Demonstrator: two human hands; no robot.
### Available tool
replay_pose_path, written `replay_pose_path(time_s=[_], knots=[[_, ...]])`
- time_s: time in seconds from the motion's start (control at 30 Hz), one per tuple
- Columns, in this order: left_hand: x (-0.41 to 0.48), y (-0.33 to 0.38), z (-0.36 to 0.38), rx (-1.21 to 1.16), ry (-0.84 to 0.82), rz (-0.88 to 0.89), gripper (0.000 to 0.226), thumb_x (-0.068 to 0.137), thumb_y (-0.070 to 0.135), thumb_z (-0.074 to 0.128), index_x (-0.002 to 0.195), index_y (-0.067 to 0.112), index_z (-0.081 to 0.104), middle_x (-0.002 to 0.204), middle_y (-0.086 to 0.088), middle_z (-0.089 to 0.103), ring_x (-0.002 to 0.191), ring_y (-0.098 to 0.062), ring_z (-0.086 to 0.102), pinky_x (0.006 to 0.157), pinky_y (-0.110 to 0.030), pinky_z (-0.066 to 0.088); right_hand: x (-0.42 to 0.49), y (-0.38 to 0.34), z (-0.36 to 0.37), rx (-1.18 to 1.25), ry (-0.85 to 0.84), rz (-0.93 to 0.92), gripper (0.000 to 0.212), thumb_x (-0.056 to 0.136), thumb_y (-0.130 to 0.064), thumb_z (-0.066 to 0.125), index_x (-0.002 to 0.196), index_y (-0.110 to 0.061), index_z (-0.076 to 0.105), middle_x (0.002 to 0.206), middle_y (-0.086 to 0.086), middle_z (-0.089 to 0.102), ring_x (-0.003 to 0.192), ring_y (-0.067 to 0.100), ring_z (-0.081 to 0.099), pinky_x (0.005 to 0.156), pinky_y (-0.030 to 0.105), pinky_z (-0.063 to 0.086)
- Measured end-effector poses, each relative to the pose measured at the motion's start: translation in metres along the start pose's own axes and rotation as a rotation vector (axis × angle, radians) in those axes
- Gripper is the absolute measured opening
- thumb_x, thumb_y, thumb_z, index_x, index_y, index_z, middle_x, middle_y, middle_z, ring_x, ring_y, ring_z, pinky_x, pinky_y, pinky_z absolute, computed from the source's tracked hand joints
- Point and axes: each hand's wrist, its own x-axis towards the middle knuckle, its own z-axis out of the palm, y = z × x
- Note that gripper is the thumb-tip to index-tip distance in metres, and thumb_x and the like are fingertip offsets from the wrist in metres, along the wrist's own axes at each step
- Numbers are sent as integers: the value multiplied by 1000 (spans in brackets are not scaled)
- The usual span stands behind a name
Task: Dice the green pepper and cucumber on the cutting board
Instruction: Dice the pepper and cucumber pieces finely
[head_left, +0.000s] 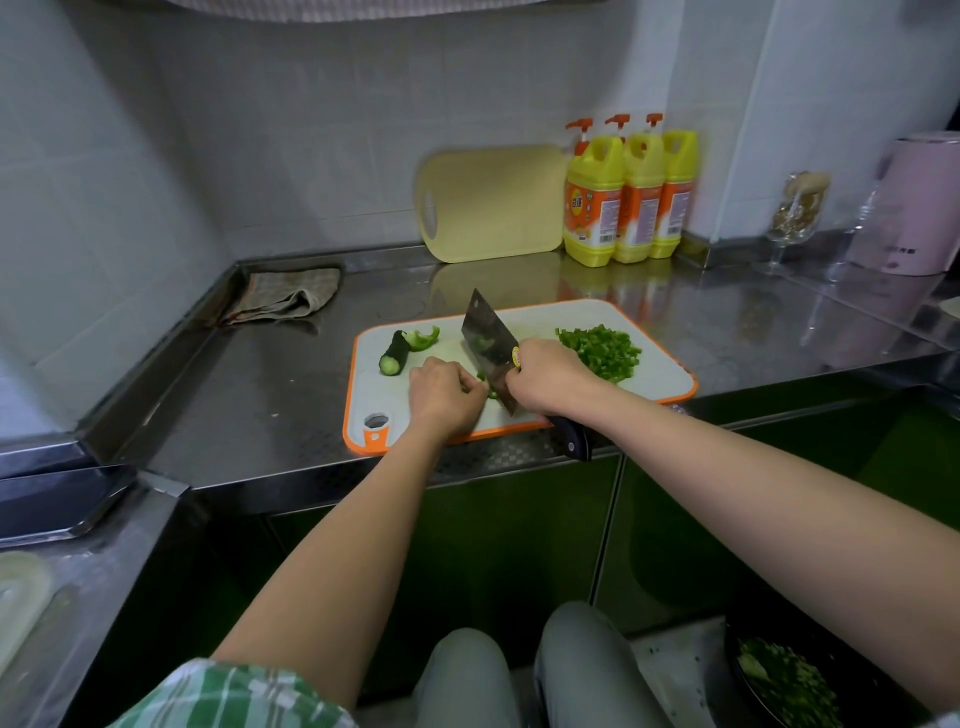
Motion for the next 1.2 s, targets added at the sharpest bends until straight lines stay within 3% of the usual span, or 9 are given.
replay_pose_path(time_s=[0.13, 0.23, 0.33, 0.43, 0.6, 0.83, 0.93, 1.1, 1.2], knots=[[-1, 1, -1, 1, -5, -10, 37, 83, 27, 62, 49, 25, 50, 90, -9, 68, 91, -32, 58, 87, -42, 47, 3, -2, 5, -9, -16, 33, 13, 92, -10, 48, 92, -2, 58, 77, 12, 63, 70, 31, 64, 65, 32, 52], [0, 1, -1, 8, -20, -16, 35, 83, 26, 61, 49, 25, 52, 90, -10, 67, 92, -31, 58, 89, -43, 47, 8, -8, 2, -41, -44, 25, 14, 92, -12, 50, 95, -2, 59, 86, 13, 63, 75, 31, 61, 64, 30, 49], [1, 1, -1, 15, -38, -24, 39, 83, 26, 60, 46, 23, 52, 87, -12, 67, 90, -33, 59, 89, -44, 48, 13, -12, -3, -45, -91, 28, 13, 92, -9, 49, 85, 0, 55, 72, 13, 63, 53, 25, 59, 49, 25, 45], [2, 0, 0, 28, -52, -22, 45, 84, 27, 58, 41, 21, 48, 85, -17, 66, 87, -37, 58, 92, -42, 43, 16, -14, -6, -24, -126, 50, 11, 92, -5, 48, 88, 2, 54, 61, 13, 58, 40, 21, 56, 39, 24, 44], [1, 1, -1, 27, -48, -29, 49, 82, 26, 57, 35, 19, 43, 74, -17, 57, 83, -43, 55, 89, -42, 44, 20, -17, 4, -22, -78, 57, 7, 92, -2, 48, 91, 2, 53, 67, 14, 55, 40, 23, 53, 38, 27, 43], [-1, 2, 0, 46, -18, -27, 51, 84, 25, 58, 36, 20, 40, 71, -12, 53, 83, -43, 55, 89, -43, 44, 17, -15, -6, -87, -185, 39, 12, 90, 0, 51, 94, 4, 61, 61, 14, 59, 45, 22, 57, 46, 29, 47], [-1, 1, 1, 51, -6, -16, 48, 86, 29, 59, 40, 23, 45, 78, -11, 61, 87, -38, 56, 89, -40, 42, 18, -7, -1, -44, -133, 37, 11, 91, -4, 50, 83, -1, 56, 60, 11, 58, 47, 22, 56, 46, 27, 45], [-3, 5, -5, -9, -12, -6, 57, 90, 31, 56, 38, 20, 34, 57, -2, 39, 74, -42, 48, 77, -38, 42, 24, 15, 4, 266, 41, 16, 23, 95, -12, 43, 72, -10, 46, 61, 13, 57, 49, 29, 61, 47, 26, 47], [-3, 5, -11, -58, 6, 42, 35, 88, 24, 55, 53, 19, 53, 59, 1, 54, 75, -33, 53, 72, -35, 42, 25, 26, -16, 421, 127, -1, 24, 96, -14, 43, 73, -11, 47, 60, 14, 57, 47, 27, 58, 52, 27, 44]])
